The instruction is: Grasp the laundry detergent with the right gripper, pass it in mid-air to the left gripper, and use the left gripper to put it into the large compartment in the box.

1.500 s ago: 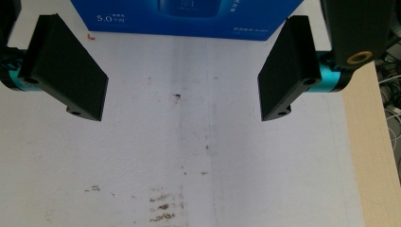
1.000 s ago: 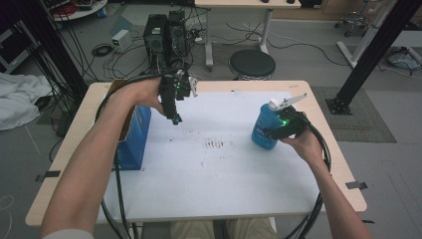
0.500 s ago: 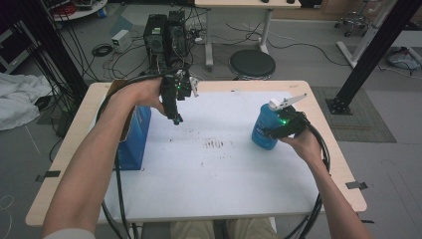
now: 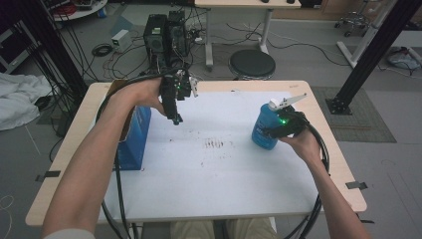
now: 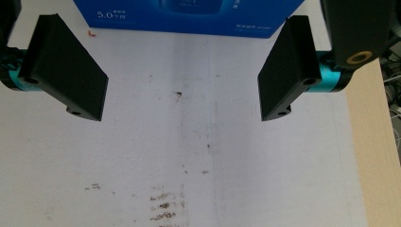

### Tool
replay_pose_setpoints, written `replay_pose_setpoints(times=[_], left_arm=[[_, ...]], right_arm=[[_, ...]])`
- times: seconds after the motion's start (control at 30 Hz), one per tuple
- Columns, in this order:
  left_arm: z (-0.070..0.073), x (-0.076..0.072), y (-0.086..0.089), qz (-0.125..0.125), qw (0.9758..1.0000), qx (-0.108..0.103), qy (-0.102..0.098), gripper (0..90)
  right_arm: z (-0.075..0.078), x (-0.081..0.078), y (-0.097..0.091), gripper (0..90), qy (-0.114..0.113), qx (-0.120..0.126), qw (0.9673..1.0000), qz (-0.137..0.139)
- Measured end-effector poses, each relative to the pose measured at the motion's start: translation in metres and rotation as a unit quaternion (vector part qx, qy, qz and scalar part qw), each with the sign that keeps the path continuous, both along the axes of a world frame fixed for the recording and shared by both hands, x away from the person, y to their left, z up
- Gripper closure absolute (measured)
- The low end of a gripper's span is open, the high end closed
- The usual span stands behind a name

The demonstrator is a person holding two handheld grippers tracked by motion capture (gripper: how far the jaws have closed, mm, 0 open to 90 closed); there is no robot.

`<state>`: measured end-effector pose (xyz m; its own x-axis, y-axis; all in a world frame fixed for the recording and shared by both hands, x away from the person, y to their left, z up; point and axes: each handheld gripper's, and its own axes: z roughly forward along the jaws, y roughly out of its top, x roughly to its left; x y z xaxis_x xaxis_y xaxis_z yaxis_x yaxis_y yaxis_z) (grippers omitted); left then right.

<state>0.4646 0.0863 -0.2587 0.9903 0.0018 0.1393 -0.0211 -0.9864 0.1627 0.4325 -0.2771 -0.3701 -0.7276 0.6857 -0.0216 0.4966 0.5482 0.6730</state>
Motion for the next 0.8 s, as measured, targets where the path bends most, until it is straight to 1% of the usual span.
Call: replay_pose_setpoints(times=[0.07, 0.13, 0.2, 0.27, 0.4, 0.47, 0.8], left_arm=[[-0.0002, -0.0005, -0.0003, -0.001, 1.0, 0.0, -0.001, 16.9], [-0.0001, -0.0011, -0.0008, -0.002, 1.0, -0.003, -0.004, 17.0], [0.0002, -0.0014, -0.001, -0.003, 1.0, -0.003, -0.004, 17.0], [0.0009, -0.0018, -0.0012, -0.004, 1.0, -0.005, -0.006, 17.0], [0.0017, -0.0023, -0.0009, -0.003, 1.0, -0.004, -0.007, 17.0], [0.0017, -0.0023, -0.0007, -0.003, 1.0, -0.004, -0.007, 17.0], [0.0024, -0.0027, -0.002, -0.003, 0.9999, -0.008, -0.009, 17.0]], right_arm=[[-0.0007, 0.0008, -0.0005, 31.4, 0.0, 0.002, 1.0, 0.002], [-0.0015, 0.0011, -0.0013, 33.1, 0.004, 0.011, 0.9999, 0.004], [-0.0018, 0.001, -0.0016, 34.0, 0.006, 0.013, 0.9999, 0.004], [-0.0044, 0.0023, -0.0034, 38.9, 0.01, 0.029, 0.9994, 0.013], [-0.0055, 0.0023, -0.0036, 42.7, 0.013, 0.037, 0.9991, 0.017], [-0.0055, 0.0021, -0.0031, 43.2, 0.009, 0.035, 0.9992, 0.02], [-0.0061, 0.0021, -0.0041, 44.6, 0.005, 0.038, 0.999, 0.025]])
